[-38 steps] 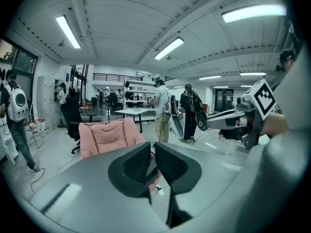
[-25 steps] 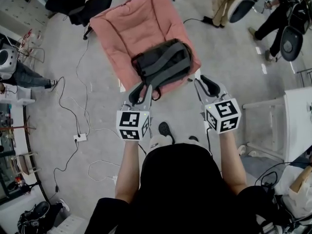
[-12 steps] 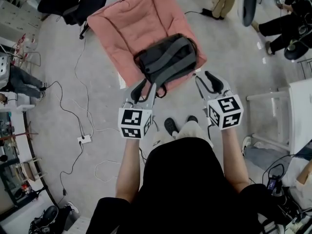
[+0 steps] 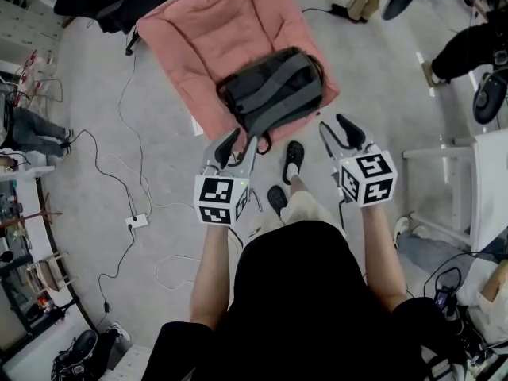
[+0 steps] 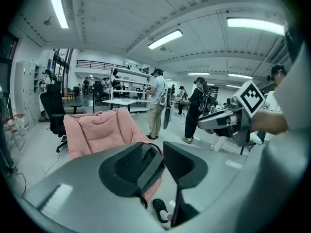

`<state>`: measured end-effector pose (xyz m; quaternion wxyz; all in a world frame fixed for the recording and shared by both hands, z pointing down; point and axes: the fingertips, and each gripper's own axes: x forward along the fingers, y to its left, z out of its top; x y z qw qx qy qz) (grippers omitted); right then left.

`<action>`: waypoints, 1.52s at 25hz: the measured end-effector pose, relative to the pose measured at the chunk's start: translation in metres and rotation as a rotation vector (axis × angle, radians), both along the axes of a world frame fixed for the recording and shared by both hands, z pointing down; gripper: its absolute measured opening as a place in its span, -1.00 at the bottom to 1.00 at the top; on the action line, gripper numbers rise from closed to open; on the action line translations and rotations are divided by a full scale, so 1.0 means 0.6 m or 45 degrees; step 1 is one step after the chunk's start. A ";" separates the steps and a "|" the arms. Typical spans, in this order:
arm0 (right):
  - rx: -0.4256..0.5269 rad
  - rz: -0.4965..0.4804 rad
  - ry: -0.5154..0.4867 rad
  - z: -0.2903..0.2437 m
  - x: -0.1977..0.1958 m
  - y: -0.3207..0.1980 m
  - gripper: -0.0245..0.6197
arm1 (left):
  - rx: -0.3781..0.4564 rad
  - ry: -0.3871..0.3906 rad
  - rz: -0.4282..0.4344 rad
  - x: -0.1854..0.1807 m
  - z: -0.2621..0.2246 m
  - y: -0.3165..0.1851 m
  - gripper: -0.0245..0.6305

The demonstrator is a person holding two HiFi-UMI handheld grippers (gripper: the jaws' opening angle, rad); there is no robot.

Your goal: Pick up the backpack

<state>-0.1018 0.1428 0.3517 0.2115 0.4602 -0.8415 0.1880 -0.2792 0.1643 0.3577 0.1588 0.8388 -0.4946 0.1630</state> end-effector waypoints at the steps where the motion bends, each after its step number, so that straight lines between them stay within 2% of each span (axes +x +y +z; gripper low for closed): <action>1: -0.007 0.003 -0.002 0.004 0.001 -0.010 -0.46 | -0.007 -0.002 0.004 0.002 0.002 -0.010 -0.51; 9: -0.090 0.049 -0.014 0.051 0.023 -0.088 -0.46 | -0.063 -0.024 0.040 0.018 0.031 -0.100 -0.48; 23: -0.260 0.189 -0.031 0.151 0.108 -0.272 -0.46 | -0.197 -0.105 0.218 0.117 0.106 -0.306 -0.42; 32: -0.368 0.229 0.001 0.233 0.147 -0.328 -0.46 | -0.337 -0.128 0.328 0.194 0.197 -0.372 -0.41; 38: -0.399 0.242 0.035 0.266 0.164 -0.337 -0.46 | -0.358 -0.166 0.347 0.214 0.217 -0.379 -0.39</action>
